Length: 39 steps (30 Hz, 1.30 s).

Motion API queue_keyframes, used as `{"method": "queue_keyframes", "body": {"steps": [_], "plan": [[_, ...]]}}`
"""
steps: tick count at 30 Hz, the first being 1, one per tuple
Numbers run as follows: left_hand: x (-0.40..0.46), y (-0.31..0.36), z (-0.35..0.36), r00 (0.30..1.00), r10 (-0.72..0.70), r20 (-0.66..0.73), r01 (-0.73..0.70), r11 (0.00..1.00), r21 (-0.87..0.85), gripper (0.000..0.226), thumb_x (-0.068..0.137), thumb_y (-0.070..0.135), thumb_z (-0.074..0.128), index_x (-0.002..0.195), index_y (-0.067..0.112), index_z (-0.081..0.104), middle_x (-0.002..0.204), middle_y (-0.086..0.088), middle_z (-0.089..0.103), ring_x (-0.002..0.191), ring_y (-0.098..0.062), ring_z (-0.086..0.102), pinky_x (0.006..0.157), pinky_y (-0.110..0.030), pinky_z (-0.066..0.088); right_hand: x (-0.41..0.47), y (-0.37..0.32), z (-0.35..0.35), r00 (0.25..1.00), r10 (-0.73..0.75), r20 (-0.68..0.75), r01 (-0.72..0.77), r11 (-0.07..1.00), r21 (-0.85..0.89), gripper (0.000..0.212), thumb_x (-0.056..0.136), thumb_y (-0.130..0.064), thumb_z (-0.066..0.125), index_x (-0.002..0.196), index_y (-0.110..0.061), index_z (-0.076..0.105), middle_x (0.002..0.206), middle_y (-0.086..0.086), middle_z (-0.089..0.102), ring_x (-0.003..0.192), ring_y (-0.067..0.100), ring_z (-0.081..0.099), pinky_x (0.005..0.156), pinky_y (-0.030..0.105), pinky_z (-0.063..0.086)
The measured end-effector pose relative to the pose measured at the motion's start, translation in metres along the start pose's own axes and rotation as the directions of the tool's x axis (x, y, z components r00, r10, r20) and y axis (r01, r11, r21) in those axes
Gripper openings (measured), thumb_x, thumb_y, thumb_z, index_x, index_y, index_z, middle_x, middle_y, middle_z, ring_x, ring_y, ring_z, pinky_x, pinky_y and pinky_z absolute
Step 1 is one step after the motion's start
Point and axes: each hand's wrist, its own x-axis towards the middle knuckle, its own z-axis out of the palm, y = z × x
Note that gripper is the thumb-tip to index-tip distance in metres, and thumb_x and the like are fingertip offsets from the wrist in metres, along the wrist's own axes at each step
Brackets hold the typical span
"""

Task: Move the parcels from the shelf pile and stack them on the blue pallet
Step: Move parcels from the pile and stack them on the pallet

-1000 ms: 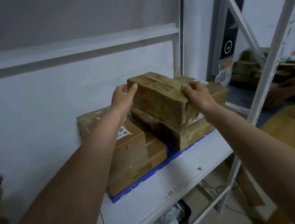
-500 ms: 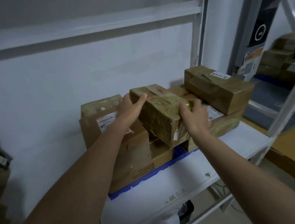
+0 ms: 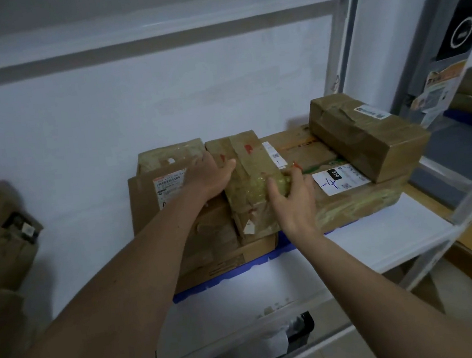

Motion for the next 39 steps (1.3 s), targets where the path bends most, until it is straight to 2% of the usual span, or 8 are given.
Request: {"method": "queue_keyframes", "body": {"steps": [5,10,14,18,21,26,32,39], "plan": [[-0.006,-0.006,-0.004,1.0,0.0,-0.01,0.001,0.988,0.153,0.077,0.095,0.058,0.031,0.146,0.001,0.028,0.154,-0.016,0.025,0.143,-0.032,0.02,0.11,-0.047,0.031,0.019,-0.008,-0.002,0.98,0.105,0.17,-0.138,0.97,0.198,0.027,0.087,-0.036,0.063,0.107,-0.023,0.051,0.11,0.001,0.056,0.1,0.019,0.058,0.085,0.037,0.05],[-0.012,-0.02,-0.018,0.983,0.022,-0.18,-0.001,0.993,0.116,0.054,0.095,0.042,0.047,0.134,0.006,0.043,0.141,-0.016,0.041,0.128,-0.032,0.038,0.099,-0.043,0.037,0.044,-0.014,-0.012,0.861,0.218,0.459,-0.341,0.918,0.204,0.039,0.086,-0.036,0.065,0.121,-0.025,0.05,0.096,-0.003,0.062,0.077,0.014,0.064,0.051,0.021,0.047],[-0.018,-0.046,-0.04,0.918,-0.212,-0.336,0.299,0.926,0.232,0.079,0.082,0.052,0.059,0.142,0.011,0.028,0.145,-0.017,0.031,0.134,-0.036,0.027,0.11,-0.05,0.026,0.057,-0.011,-0.011,0.803,0.224,0.552,-0.374,0.911,0.175,0.049,0.084,-0.037,0.066,0.128,-0.023,0.051,0.107,0.004,0.066,0.091,0.024,0.067,0.076,0.037,0.057],[-0.019,-0.071,-0.055,0.852,-0.503,-0.145,0.493,0.864,-0.103,0.097,0.073,0.052,0.073,0.143,0.006,0.024,0.139,-0.018,0.044,0.126,-0.035,0.044,0.098,-0.044,0.042,0.065,-0.012,-0.01,0.762,0.211,0.613,-0.367,0.919,0.14,0.049,0.079,-0.044,0.066,0.124,-0.028,0.056,0.109,0.001,0.069,0.096,0.023,0.068,0.086,0.041,0.054],[-0.023,-0.082,-0.058,0.884,-0.448,-0.131,0.434,0.892,-0.125,0.079,0.075,0.055,0.071,0.132,0.007,0.044,0.123,-0.012,0.059,0.109,-0.028,0.059,0.081,-0.036,0.048,0.066,-0.011,-0.008,0.744,0.211,0.634,-0.386,0.91,0.149,0.044,0.081,-0.04,0.065,0.123,-0.028,0.057,0.11,0.003,0.069,0.095,0.024,0.068,0.084,0.041,0.055],[-0.032,-0.088,-0.053,0.922,-0.373,-0.109,0.356,0.923,-0.144,0.083,0.079,0.06,0.064,0.143,0.016,0.036,0.137,-0.011,0.05,0.123,-0.029,0.05,0.099,-0.043,0.044,0.06,-0.01,-0.006,0.752,0.206,0.626,-0.45,0.854,0.259,0.026,0.088,-0.03,0.063,0.113,-0.026,0.06,0.089,0.0,0.075,0.077,0.019,0.073,0.056,0.028,0.056],[-0.036,-0.088,-0.053,0.945,-0.318,-0.068,0.307,0.942,-0.138,0.082,0.082,0.06,0.06,0.146,0.017,0.031,0.143,-0.015,0.039,0.126,-0.032,0.045,0.102,-0.044,0.042,0.061,-0.012,-0.003,0.763,0.207,0.612,-0.441,0.859,0.259,0.024,0.088,-0.033,0.063,0.112,-0.03,0.059,0.098,0.002,0.074,0.087,0.022,0.072,0.072,0.036,0.058],[-0.044,-0.057,-0.03,0.995,-0.089,-0.052,0.102,0.929,0.356,0.06,0.096,0.059,0.019,0.148,0.031,0.027,0.159,-0.01,0.01,0.145,-0.032,0.004,0.115,-0.051,0.007,0.062,-0.012,-0.005,0.765,0.235,0.6,-0.461,0.85,0.255,0.015,0.087,-0.032,0.066,0.101,-0.028,0.061,0.09,0.001,0.075,0.08,0.02,0.073,0.063,0.032,0.057]]}}
